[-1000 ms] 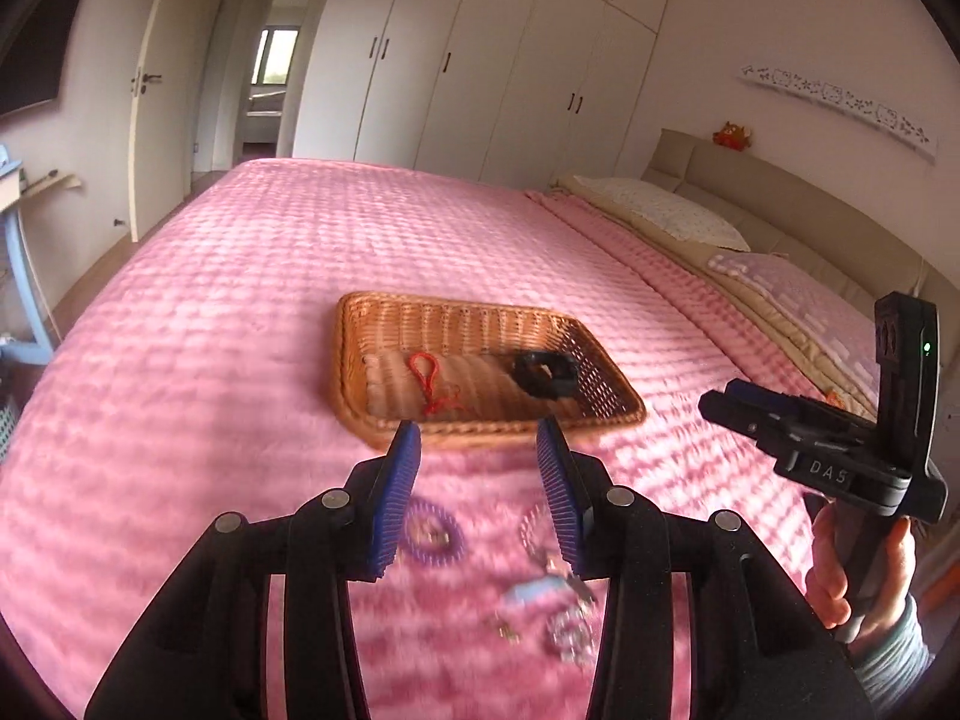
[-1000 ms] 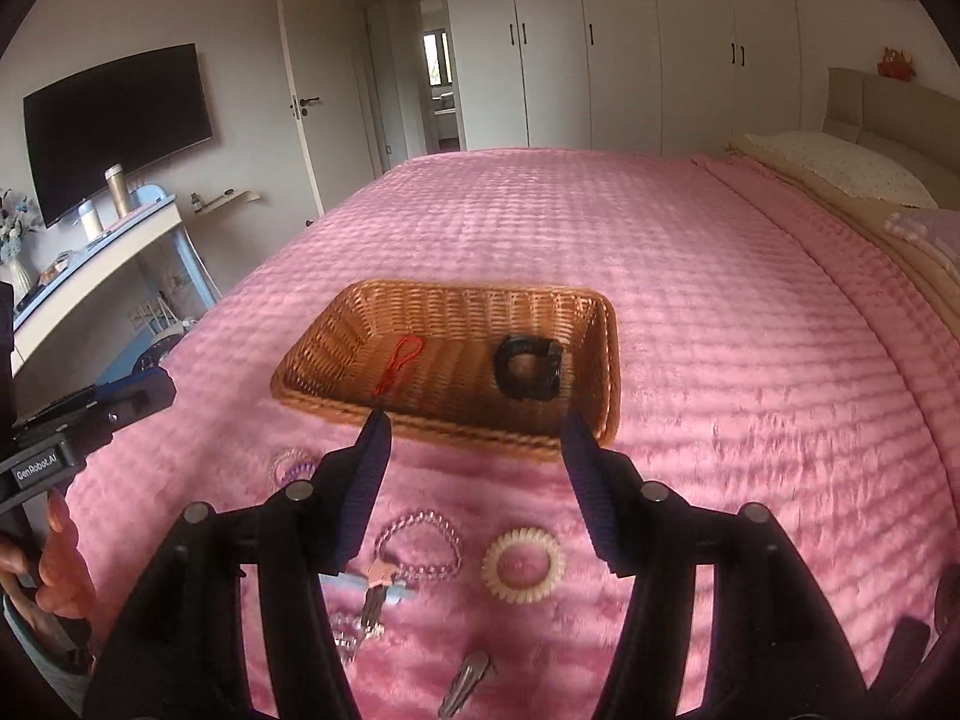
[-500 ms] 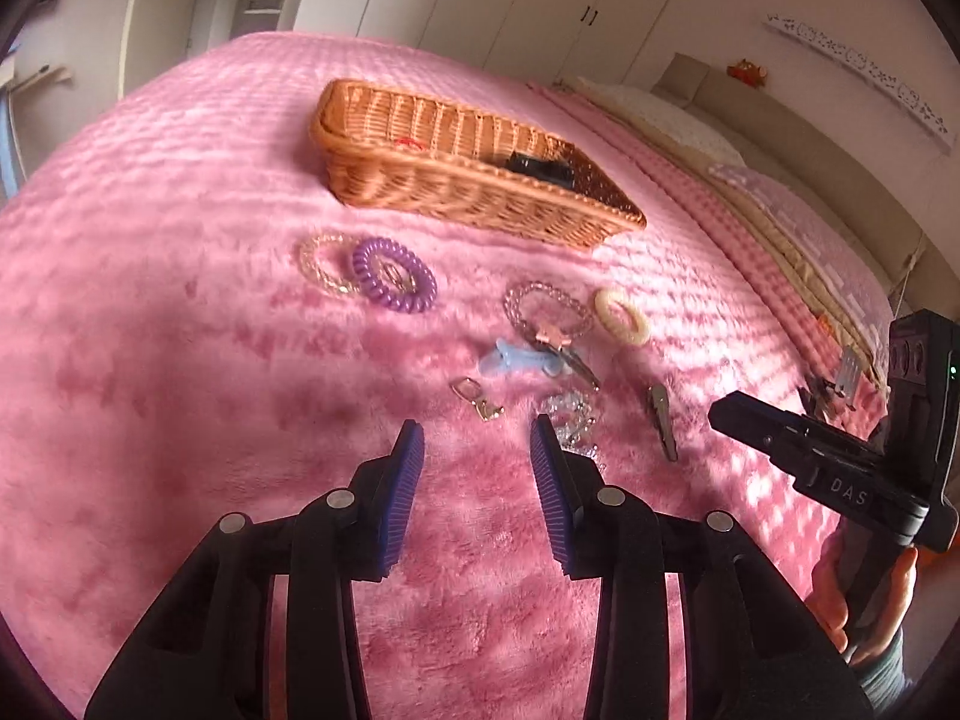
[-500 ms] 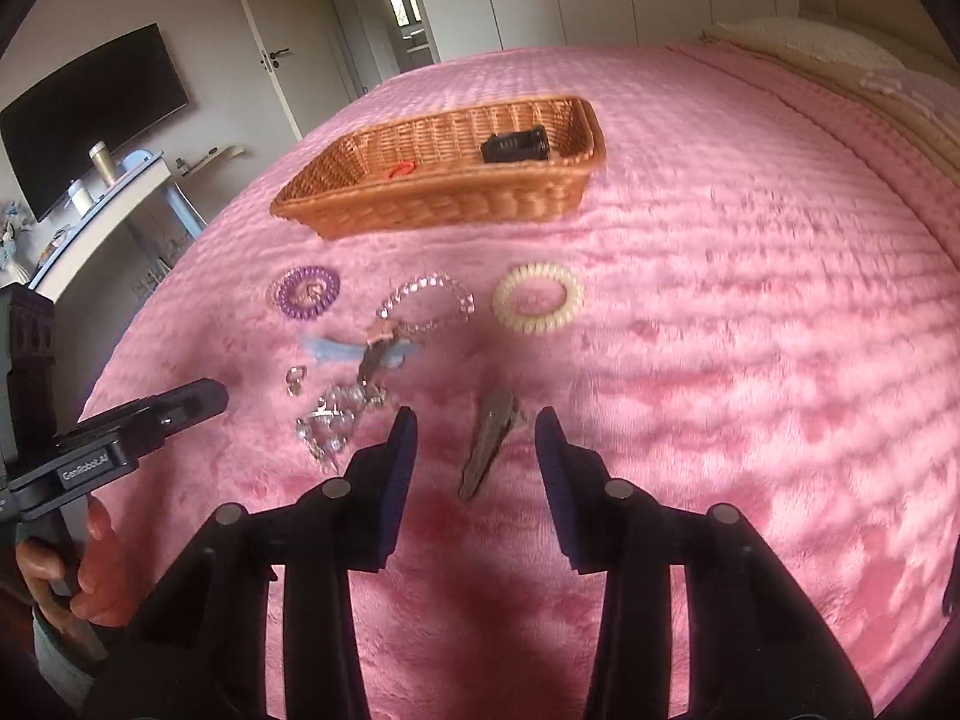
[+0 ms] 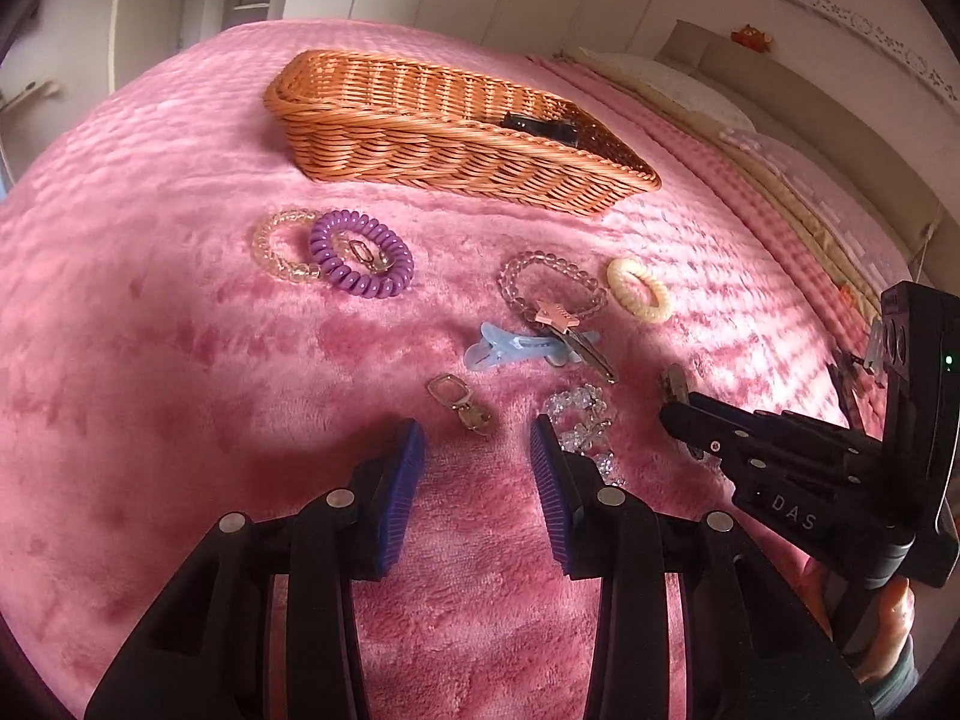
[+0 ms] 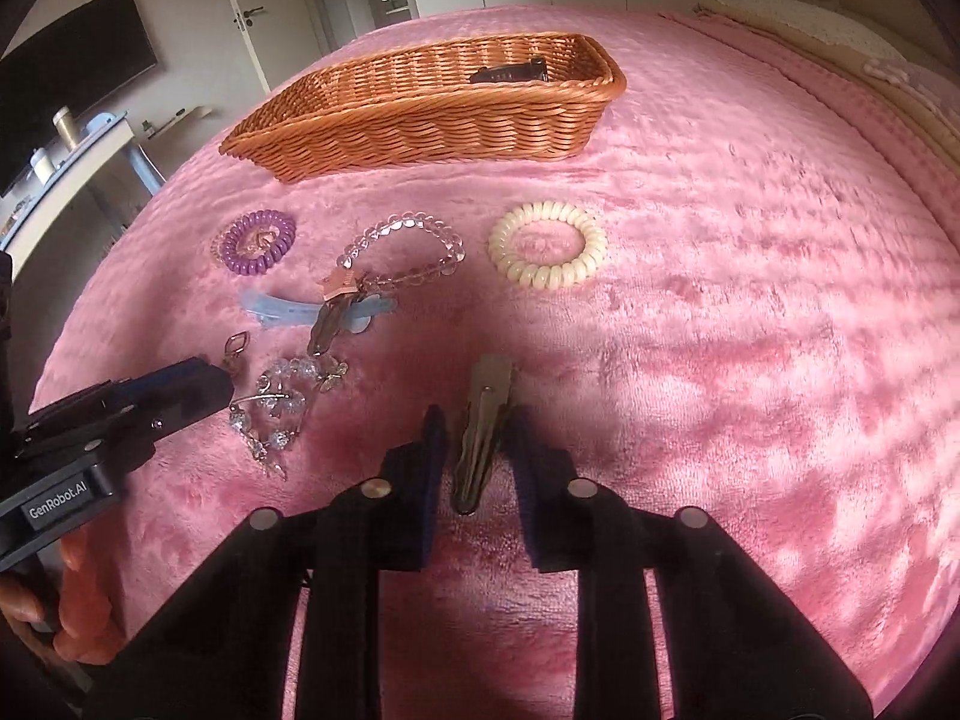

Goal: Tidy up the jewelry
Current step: 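Grasp the silver hair clip with the right tool while the left tool grasps a small gold clasp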

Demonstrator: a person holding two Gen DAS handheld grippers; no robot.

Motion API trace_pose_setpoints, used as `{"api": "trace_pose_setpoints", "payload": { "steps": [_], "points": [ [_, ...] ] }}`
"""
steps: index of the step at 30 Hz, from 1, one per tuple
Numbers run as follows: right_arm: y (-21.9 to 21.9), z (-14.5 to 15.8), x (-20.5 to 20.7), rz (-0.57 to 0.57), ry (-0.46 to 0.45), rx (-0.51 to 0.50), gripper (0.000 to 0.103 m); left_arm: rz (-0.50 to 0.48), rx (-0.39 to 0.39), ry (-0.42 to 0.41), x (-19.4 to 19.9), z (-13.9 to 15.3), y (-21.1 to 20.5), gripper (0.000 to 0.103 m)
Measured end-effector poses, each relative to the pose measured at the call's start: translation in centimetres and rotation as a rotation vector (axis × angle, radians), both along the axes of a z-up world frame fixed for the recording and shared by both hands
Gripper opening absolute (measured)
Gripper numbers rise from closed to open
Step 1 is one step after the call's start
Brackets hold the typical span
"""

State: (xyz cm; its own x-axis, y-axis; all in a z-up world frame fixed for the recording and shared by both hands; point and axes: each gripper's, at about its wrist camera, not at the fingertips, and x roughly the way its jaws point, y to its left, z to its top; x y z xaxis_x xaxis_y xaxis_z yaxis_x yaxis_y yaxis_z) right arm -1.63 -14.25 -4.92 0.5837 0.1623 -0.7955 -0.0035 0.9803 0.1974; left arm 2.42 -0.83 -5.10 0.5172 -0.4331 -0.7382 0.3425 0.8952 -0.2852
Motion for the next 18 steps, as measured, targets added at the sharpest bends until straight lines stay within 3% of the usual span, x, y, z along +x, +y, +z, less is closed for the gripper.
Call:
{"api": "trace_pose_setpoints", "payload": {
  "steps": [5,7,9,18],
  "points": [
    [-0.9,0.0,0.3,0.017,0.0,-0.018,0.012,0.016,0.039,-0.01,0.9,-0.1,-0.9,0.032],
    [-0.9,0.0,0.3,0.03,-0.005,-0.026,0.012,0.031,0.072,-0.019,1.1,-0.2,-1.0,0.017],
    [-0.7,0.1,0.1,0.038,-0.019,-0.036,0.012,0.042,0.085,-0.024,1.1,-0.2,-0.9,0.008],
    [-0.9,1.4,-1.2,0.059,-0.076,0.005,0.012,0.031,0.054,-0.073,-0.2,0.6,-0.3,0.008]
  ]
}}
